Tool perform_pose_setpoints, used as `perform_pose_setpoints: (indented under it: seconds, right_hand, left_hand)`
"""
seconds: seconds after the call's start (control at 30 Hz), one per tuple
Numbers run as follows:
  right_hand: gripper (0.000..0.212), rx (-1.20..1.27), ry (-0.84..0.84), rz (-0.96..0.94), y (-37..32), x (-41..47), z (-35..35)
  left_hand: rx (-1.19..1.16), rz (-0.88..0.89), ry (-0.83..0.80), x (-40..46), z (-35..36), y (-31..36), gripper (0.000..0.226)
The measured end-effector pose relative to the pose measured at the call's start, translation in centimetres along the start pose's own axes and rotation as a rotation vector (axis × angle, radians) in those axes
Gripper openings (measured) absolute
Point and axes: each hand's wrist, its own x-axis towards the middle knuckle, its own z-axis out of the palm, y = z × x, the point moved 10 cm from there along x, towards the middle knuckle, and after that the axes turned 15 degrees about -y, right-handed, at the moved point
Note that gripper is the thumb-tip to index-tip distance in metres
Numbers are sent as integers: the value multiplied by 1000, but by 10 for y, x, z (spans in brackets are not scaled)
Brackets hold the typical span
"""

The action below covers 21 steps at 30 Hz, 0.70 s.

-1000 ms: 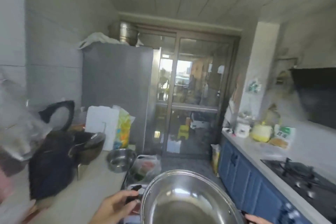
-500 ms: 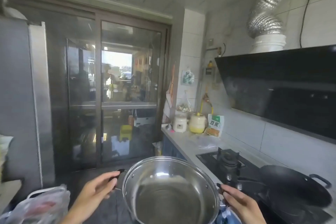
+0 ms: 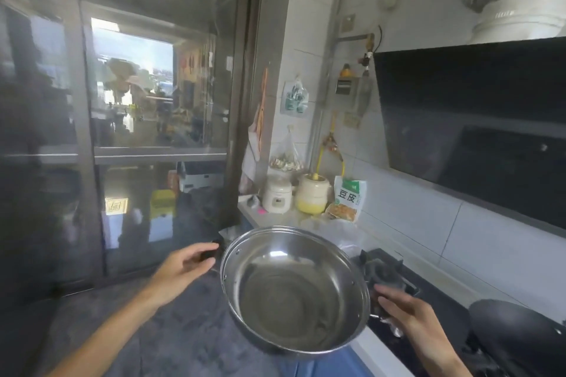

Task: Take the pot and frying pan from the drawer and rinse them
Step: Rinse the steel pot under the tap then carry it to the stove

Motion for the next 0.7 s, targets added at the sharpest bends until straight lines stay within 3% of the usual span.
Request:
perform_pose_setpoints:
  seconds: [0.23,0.7]
  right_hand:
    - [21,-27,107,-8,30,135,-37]
    - [18,41,385,175,191,395,-157]
  left_hand:
    - [-29,-45,-40,179,-5,-62,25]
    - [99,-207,-289,555,49,-183,28]
